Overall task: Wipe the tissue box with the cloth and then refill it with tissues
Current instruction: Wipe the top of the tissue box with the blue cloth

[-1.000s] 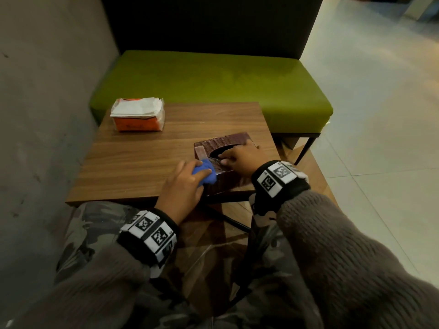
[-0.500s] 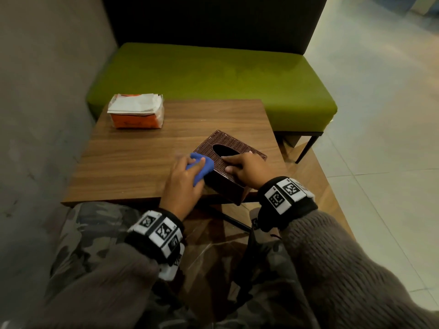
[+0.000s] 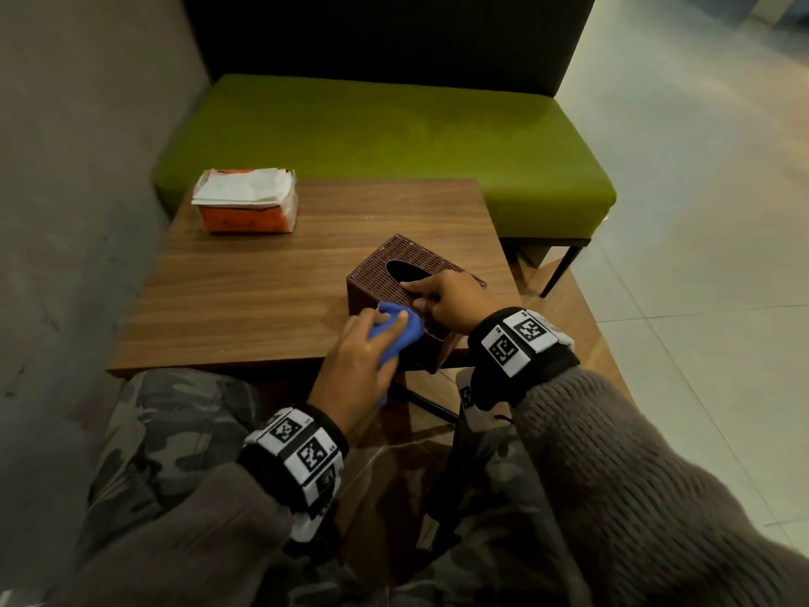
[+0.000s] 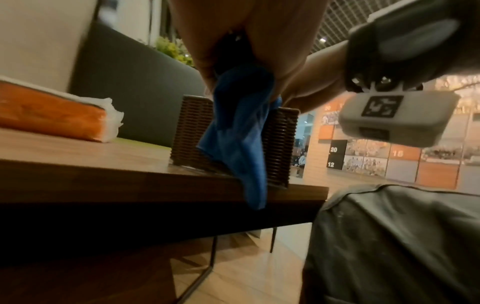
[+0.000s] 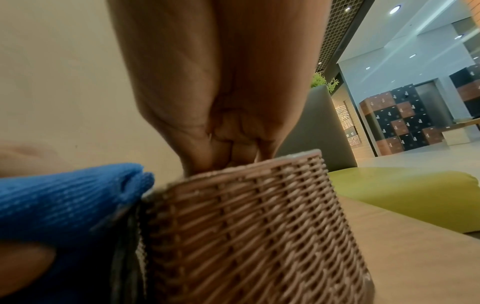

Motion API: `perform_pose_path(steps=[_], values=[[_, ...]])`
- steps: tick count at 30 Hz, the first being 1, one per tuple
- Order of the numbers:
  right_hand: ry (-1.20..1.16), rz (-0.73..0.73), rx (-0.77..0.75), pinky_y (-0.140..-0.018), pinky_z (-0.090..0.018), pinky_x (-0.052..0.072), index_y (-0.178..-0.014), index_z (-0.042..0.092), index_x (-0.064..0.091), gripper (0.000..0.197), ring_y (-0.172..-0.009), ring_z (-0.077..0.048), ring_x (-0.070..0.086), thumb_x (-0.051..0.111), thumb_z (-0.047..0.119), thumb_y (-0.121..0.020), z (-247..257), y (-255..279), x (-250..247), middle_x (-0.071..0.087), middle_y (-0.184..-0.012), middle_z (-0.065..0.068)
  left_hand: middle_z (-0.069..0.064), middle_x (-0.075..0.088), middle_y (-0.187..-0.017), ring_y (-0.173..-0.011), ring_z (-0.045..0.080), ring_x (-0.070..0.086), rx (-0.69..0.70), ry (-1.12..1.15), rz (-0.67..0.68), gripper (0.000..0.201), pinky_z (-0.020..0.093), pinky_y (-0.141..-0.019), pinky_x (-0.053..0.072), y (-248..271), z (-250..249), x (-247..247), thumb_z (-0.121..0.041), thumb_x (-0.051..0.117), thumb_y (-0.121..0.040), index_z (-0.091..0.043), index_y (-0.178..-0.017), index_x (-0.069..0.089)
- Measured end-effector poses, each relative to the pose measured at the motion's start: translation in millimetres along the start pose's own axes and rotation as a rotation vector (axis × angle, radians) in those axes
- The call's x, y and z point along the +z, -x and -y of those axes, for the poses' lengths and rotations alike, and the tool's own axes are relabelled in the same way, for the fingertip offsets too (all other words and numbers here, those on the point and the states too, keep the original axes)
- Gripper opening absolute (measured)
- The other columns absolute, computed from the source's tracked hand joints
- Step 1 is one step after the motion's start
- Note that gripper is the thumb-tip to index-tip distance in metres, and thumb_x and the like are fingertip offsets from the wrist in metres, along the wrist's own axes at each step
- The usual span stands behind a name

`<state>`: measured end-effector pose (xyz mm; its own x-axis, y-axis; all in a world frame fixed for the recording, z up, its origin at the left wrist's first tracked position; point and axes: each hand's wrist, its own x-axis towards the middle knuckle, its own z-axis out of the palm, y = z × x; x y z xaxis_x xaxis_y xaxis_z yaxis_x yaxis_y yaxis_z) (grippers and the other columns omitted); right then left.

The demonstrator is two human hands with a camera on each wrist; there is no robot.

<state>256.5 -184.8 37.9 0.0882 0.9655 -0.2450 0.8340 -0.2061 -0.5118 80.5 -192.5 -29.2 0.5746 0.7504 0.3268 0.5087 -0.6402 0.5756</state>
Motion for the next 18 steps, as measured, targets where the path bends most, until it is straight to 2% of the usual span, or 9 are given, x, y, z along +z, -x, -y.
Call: perform_pose_path(steps=[1,4,6,9,11,12,14,16,18], values=[[0.015,0.002,0.001,-0.098,-0.02,0.032,-0.134,0.018,0.058,0.039,-0.128,-0.022,0.052,0.057,0.015,-0.096,0.6,-0.5,-1.5,0.062,-0.133,-0.008,0.013,0.052,-0.115,-0.109,0.027,0.052,0.009,-0.001,0.01,0.056,0.029,-0.09,0.042,-3.4,3.9,-3.7,0.0,0.067,-0.078,-0.014,-0.13,0.054],[0.03,-0.004,0.007,-0.094,-0.021,0.033,-0.136,0.02,0.057,0.039,-0.128,-0.021,0.051,0.058,0.018,-0.097,3.1,-2.0,-1.2,0.06,-0.135,-0.006,0.01,0.052,-0.116,-0.108,0.025,0.052,-0.162,-0.022,-0.071,0.052,0.028,-0.088,0.041,-28.7,24.6,-12.6,-0.001,0.063,-0.08,-0.018,-0.129,0.056],[0.031,-0.012,0.007,-0.093,-0.02,0.033,-0.136,0.019,0.057,0.039,-0.127,-0.021,0.052,0.058,0.019,-0.096,4.0,-2.2,-0.5,0.061,-0.135,-0.007,0.009,0.05,-0.117,-0.11,0.025,0.051,-0.21,-0.03,-0.092,0.051,0.025,-0.088,0.039,-32.1,23.0,-14.5,-0.002,0.062,-0.081,-0.018,-0.129,0.055],[0.004,-0.009,0.01,-0.082,-0.014,0.032,-0.135,0.018,0.058,0.039,-0.123,-0.021,0.055,0.06,0.018,-0.095,3.5,-3.9,-0.7,0.063,-0.13,-0.008,0.012,0.048,-0.123,-0.114,0.023,0.047,-0.062,-0.04,0.016,0.057,0.026,-0.093,0.038,-5.2,-7.2,-5.9,-0.002,0.065,-0.079,-0.016,-0.133,0.05],[-0.005,-0.003,0.015,-0.074,-0.01,0.028,-0.134,0.018,0.059,0.039,-0.118,-0.021,0.058,0.061,0.018,-0.094,4.1,-5.3,-0.7,0.066,-0.126,-0.009,0.013,0.051,-0.119,-0.111,0.026,0.05,0.053,-0.039,0.057,0.059,0.031,-0.092,0.043,10.0,-18.2,-2.6,0.0,0.068,-0.076,-0.012,-0.131,0.052],[-0.007,-0.003,0.014,-0.075,-0.009,0.027,-0.133,0.018,0.059,0.039,-0.118,-0.021,0.059,0.061,0.017,-0.094,4.7,-5.6,-0.7,0.066,-0.125,-0.009,0.013,0.052,-0.117,-0.11,0.026,0.05,0.059,-0.028,0.055,0.058,0.031,-0.091,0.043,8.6,-16.2,-3.0,0.0,0.068,-0.076,-0.012,-0.13,0.053],[-0.011,-0.002,0.013,-0.076,-0.009,0.027,-0.133,0.017,0.059,0.04,-0.118,-0.021,0.059,0.062,0.017,-0.094,5.0,-5.6,-0.2,0.066,-0.126,-0.01,0.009,0.05,-0.118,-0.111,0.022,0.048,-0.057,0.0,0.003,0.055,0.027,-0.092,0.04,-2.5,-5.7,-4.2,-0.001,0.066,-0.079,-0.016,-0.13,0.054],[-0.007,-0.005,0.015,-0.075,-0.008,0.026,-0.133,0.016,0.059,0.04,-0.12,-0.02,0.058,0.062,0.017,-0.094,4.9,-4.9,-0.3,0.065,-0.128,-0.009,0.008,0.049,-0.121,-0.113,0.021,0.046,-0.183,0.026,-0.074,0.053,0.028,-0.094,0.042,-10.2,-0.9,-5.9,0.0,0.064,-0.08,-0.017,-0.13,0.055],[-0.014,-0.008,0.021,-0.077,-0.009,0.027,-0.133,0.016,0.059,0.039,-0.121,-0.02,0.057,0.062,0.017,-0.094,4.2,-5.5,-0.4,0.064,-0.129,-0.008,0.009,0.047,-0.124,-0.116,0.022,0.045,-0.175,0.02,-0.077,0.053,0.025,-0.093,0.04,-5.8,-11.1,-2.1,0.001,0.063,-0.08,-0.015,-0.13,0.054]])
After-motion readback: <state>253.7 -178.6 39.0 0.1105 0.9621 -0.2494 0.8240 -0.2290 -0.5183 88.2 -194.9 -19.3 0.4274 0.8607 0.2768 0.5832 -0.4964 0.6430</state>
